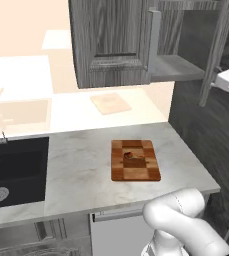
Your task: Open the cabinet, retrieve the rolling pin, and place it next to the meat on the cutting board to prepare for tenderizing.
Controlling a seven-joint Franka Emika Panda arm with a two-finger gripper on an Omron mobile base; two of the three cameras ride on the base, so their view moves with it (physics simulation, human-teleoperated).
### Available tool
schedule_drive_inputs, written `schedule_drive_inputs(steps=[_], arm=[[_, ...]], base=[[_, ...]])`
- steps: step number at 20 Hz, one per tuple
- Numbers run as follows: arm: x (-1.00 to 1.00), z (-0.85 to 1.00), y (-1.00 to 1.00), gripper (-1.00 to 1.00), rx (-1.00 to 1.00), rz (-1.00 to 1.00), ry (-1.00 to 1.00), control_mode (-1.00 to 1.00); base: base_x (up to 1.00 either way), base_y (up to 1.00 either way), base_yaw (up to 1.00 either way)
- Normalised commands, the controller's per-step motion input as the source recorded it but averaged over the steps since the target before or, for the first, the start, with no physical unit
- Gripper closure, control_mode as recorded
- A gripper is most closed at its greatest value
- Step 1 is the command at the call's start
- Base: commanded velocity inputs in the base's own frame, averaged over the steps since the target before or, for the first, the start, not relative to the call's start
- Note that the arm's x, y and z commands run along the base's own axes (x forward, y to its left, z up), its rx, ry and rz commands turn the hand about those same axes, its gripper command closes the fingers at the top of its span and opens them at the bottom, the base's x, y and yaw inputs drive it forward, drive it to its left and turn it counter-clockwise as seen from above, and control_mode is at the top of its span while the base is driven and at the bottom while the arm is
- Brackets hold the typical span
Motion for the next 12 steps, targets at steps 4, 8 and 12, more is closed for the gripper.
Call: schedule_drive_inputs(steps=[4, 8, 12], arm=[[-0.14, 0.0, 0.05, -1.0, -0.03, -0.01, -0.02, -1.0], [0.06, 0.0, 0.25, -1.0, -0.08, -0.09, -0.02, -1.0], [0.35, -0.03, 0.31, -1.0, -0.13, -0.18, -0.03, -1.0]], base=[[0.0, 0.0, 0.0], [0.0, 0.0, 0.0], [0.0, 0.0, 0.0]])
